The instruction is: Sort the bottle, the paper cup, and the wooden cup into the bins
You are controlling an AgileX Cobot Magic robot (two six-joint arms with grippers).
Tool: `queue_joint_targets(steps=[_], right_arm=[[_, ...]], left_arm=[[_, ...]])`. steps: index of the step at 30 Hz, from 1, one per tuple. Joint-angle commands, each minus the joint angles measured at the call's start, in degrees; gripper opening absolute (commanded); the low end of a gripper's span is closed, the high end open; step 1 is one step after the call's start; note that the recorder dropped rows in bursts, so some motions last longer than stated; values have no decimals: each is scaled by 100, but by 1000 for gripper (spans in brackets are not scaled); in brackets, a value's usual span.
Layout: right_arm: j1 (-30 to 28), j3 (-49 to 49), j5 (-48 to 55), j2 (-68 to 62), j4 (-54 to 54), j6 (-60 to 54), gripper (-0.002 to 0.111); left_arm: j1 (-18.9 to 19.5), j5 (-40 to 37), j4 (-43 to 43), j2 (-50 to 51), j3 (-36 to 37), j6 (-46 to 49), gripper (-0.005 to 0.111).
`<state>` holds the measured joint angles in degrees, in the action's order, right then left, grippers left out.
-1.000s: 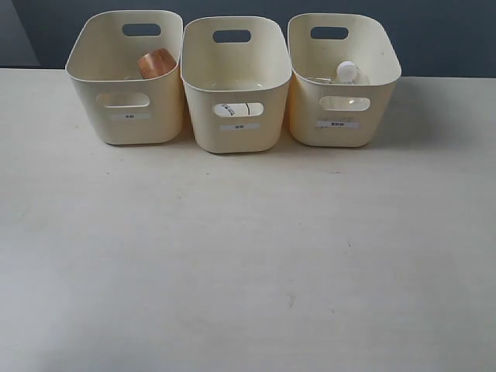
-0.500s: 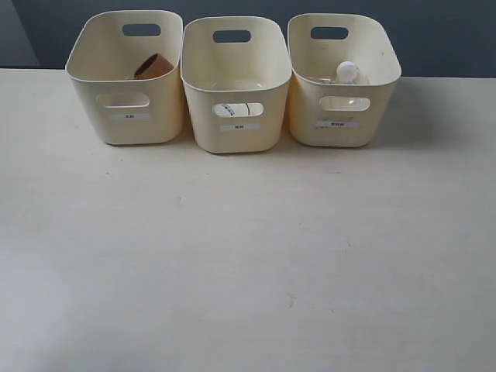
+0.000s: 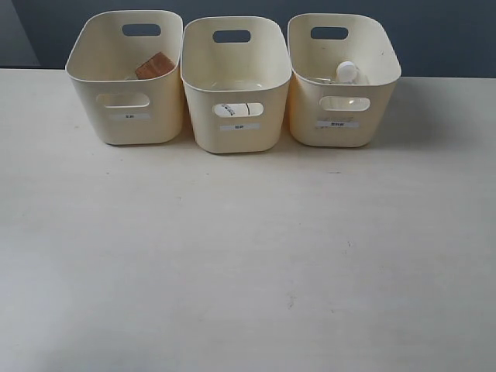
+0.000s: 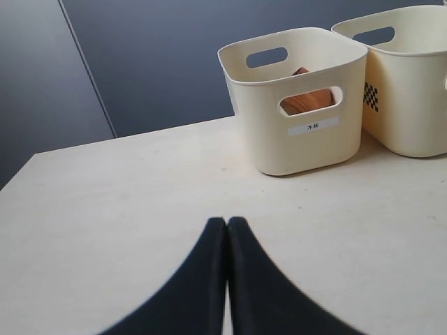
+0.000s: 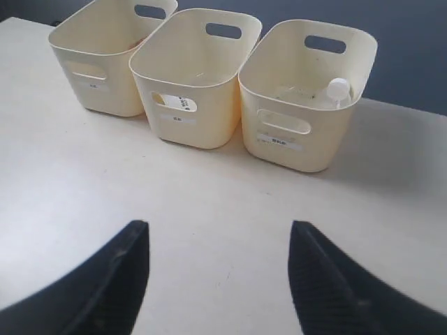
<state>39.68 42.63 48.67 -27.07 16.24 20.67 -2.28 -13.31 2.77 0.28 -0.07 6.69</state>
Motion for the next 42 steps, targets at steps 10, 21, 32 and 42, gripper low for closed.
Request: queue_joint_targets(steps=[10,21,32,42], right_arm=[[-26,-1898,-2482,151,127,941,57],[-26,-3445,-3732,151,515,948,57],[-26,-4251,-4997,151,885,933,57],[-26,-4263,-5115,164,936,822,57]], left_arm=[[-18,5,-7,-28,7,-11,0],[-18,5,-7,-28,7,-11,0],[-18,5,-7,-28,7,-11,0],[-18,5,-26,-28,7,-11,0]])
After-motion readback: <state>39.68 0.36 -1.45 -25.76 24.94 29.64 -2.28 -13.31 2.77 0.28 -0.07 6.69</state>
